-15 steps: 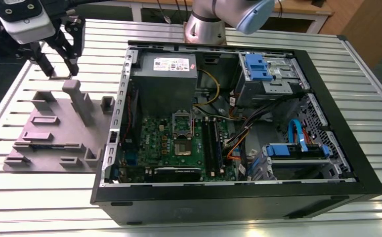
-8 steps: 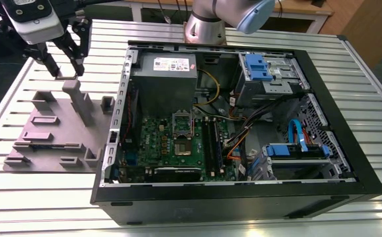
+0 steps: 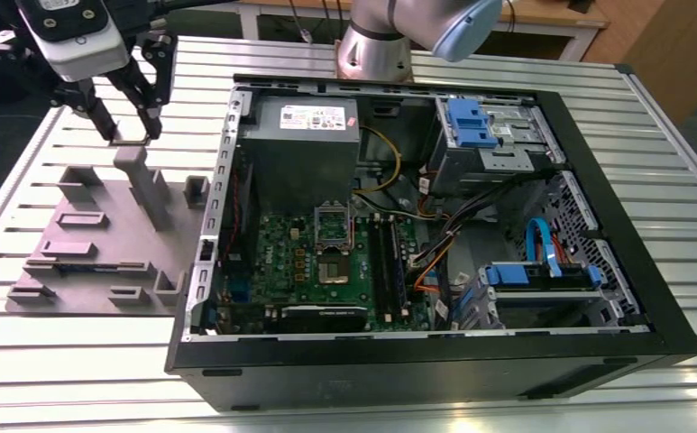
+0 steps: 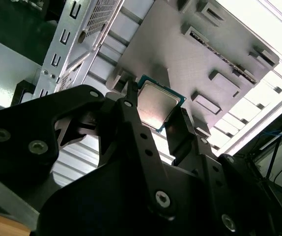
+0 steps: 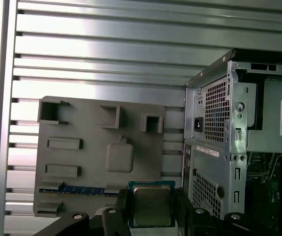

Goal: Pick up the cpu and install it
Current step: 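Pick up the cpu and move it towards the insertion slot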

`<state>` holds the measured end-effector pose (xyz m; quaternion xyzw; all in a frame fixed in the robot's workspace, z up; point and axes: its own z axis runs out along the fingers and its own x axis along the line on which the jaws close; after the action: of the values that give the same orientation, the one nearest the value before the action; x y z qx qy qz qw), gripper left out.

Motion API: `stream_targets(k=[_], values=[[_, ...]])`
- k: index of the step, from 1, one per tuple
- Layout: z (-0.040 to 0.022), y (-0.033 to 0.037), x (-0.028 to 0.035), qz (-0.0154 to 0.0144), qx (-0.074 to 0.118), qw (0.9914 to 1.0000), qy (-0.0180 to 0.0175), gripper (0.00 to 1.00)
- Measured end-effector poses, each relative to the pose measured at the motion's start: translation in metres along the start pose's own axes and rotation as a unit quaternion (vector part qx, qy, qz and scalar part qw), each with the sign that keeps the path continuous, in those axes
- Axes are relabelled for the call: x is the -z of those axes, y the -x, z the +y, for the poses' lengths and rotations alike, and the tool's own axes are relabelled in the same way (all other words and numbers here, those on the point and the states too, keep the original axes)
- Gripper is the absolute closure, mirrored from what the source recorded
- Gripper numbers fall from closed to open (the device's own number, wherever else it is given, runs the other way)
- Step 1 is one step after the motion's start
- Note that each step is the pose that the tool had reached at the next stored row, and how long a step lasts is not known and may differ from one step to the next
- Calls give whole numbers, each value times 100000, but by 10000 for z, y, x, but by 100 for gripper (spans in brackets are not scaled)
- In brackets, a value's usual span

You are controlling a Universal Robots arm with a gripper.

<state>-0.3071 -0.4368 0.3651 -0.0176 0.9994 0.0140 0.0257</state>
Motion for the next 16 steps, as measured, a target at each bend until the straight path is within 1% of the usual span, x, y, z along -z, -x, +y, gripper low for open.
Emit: stream_targets(k=[16], values=[[-7,196,-10,2,2,100000,1,53]])
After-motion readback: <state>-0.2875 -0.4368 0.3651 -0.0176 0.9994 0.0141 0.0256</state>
